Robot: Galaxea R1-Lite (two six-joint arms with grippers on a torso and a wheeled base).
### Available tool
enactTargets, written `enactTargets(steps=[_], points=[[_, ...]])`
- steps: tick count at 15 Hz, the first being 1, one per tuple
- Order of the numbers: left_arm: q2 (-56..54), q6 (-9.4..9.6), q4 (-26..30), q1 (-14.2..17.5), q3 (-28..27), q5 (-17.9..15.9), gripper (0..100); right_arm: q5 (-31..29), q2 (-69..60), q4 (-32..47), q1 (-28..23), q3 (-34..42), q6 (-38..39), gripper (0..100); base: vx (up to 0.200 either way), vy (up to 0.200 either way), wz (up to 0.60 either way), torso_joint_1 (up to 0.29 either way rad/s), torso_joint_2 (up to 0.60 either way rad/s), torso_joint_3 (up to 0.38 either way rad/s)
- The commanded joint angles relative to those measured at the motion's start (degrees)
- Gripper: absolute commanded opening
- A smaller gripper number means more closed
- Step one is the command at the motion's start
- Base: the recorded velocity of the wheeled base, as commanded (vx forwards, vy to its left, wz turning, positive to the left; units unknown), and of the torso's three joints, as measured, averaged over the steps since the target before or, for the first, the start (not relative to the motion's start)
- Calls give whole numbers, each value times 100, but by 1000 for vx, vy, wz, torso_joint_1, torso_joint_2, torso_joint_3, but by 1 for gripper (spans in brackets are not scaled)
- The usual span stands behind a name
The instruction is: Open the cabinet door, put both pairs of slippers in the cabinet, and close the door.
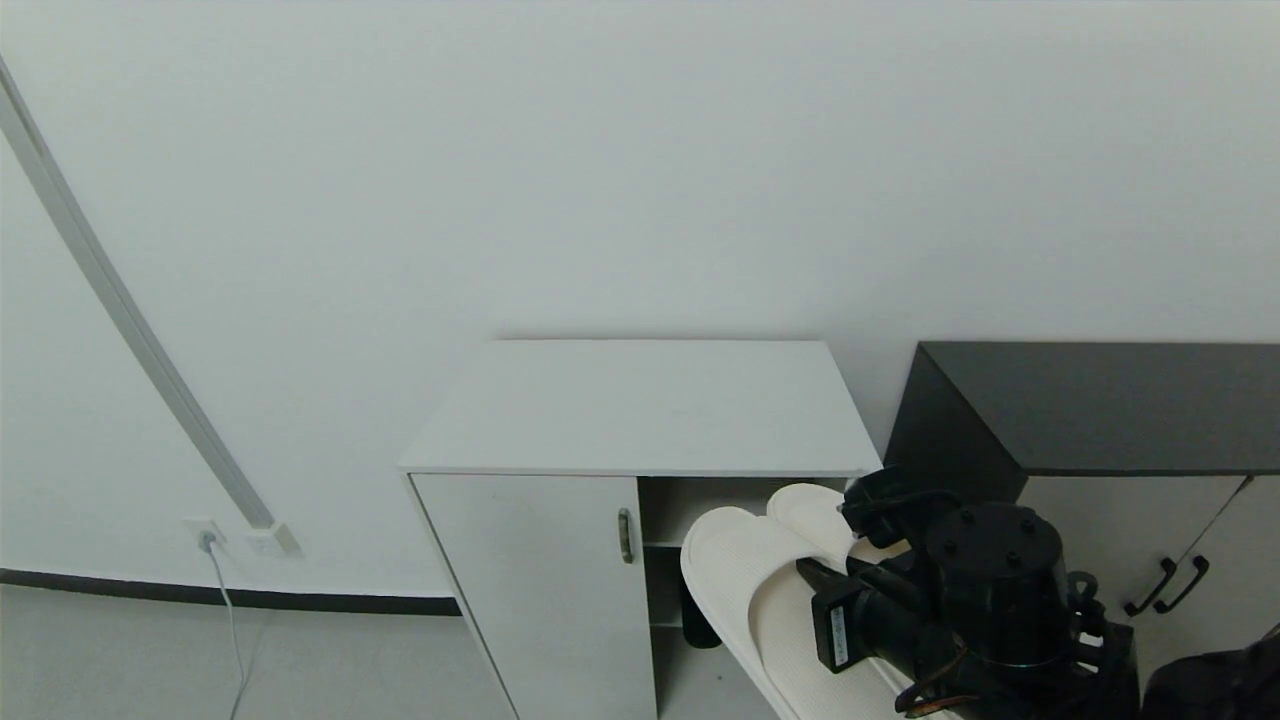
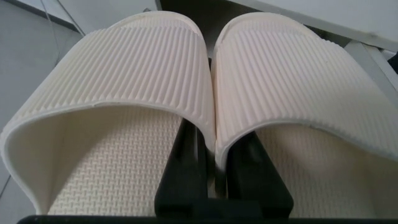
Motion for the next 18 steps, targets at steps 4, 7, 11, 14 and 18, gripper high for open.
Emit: enactTargets(steps=[4,7,11,14,18], points=[[7,0,6,1,0,-1,0,1,13,0,16,39,1,0,0,0,0,-135,293,165],[7,0,6,1,0,-1,0,1,13,0,34,48,-8,0,0,0,0,-154,365,206],[7,0,6,1,0,-1,0,1,13,0,52,48,-8,0,0,0,0,-173,399,223],[7,0,6,1,0,-1,0,1,13,0,60,65,-8,0,0,0,0,-224,528,300],[7,0,6,1,0,-1,0,1,48,-8,78,74,-8,0,0,0,0,-221,547,322]])
